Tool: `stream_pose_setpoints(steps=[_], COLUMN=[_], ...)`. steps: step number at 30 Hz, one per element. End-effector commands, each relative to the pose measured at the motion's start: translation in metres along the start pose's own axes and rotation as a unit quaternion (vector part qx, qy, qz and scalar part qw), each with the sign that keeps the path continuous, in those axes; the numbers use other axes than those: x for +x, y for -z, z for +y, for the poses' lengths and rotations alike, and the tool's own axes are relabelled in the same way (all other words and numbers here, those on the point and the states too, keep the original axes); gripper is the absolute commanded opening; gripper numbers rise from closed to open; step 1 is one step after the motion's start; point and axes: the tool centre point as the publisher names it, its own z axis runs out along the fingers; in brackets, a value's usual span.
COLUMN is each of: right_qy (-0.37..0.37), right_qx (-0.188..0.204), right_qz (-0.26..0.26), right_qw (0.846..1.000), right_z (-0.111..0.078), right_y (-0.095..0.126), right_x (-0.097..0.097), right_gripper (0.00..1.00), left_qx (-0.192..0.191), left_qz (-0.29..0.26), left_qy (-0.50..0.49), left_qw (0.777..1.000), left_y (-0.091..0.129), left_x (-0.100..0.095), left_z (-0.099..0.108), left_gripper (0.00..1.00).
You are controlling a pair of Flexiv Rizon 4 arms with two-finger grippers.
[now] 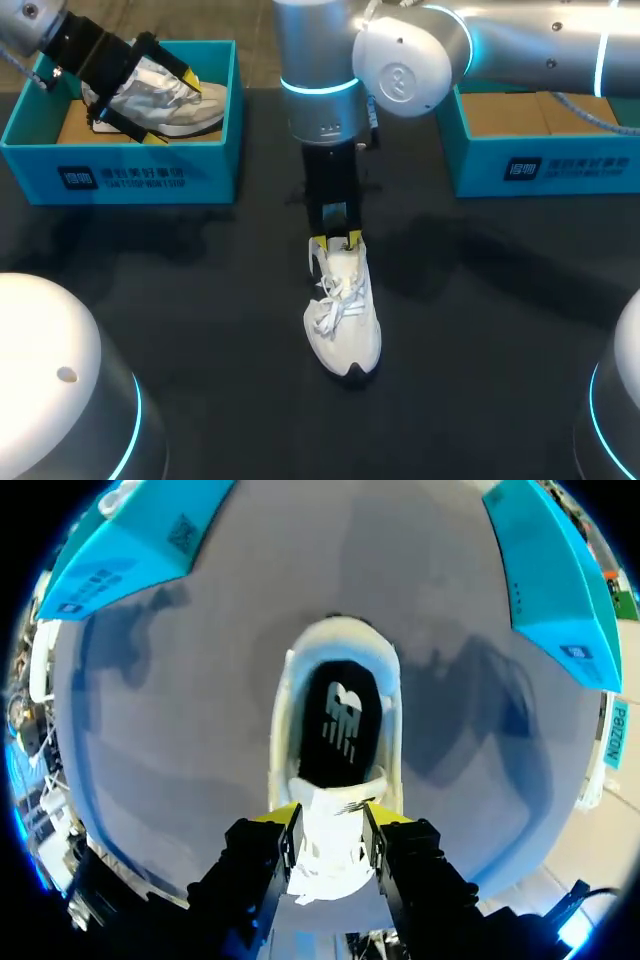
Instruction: Take the shoe out of the shoebox, open the shoe tongue, remove and reinsert the insole, then place the shoe into the shoebox
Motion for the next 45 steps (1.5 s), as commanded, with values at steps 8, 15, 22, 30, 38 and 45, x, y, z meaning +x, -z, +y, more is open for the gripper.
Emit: stream_pose_setpoints(steps=[8,15,22,30,38,45], right_qy=[0.251,0.349,0.382,0.382,0.442,0.541], right_qx=[-0.172,-0.201,-0.214,-0.214,-0.206,-0.200], right_qz=[-0.014,-0.041,-0.049,-0.049,-0.104,-0.141], right_qw=[0.952,0.914,0.898,0.898,0.867,0.805], right_z=[0.008,0.018,0.020,0.020,0.027,0.044], right_y=[0.029,0.033,0.036,0.036,0.038,0.046], right_x=[0.014,0.020,0.023,0.023,0.007,-0.012], right_gripper=[0.46,0.46,1.00,1.00,1.00,1.00], left_qx=[-0.001,-0.001,-0.001,-0.001,-0.001,-0.001], left_qz=[0.001,0.001,0.001,0.001,0.001,0.001], left_qy=[0.000,0.000,0.000,0.000,0.000,0.000], left_qw=[1.000,1.000,1.000,1.000,1.000,1.000], left_y=[0.001,0.001,0.001,0.001,0.001,0.001], left_x=[0.000,0.000,0.000,0.000,0.000,0.000], left_z=[0.000,0.000,0.000,0.000,0.000,0.000], left_gripper=[1.00,1.00,1.00,1.00,1.00,1.00])
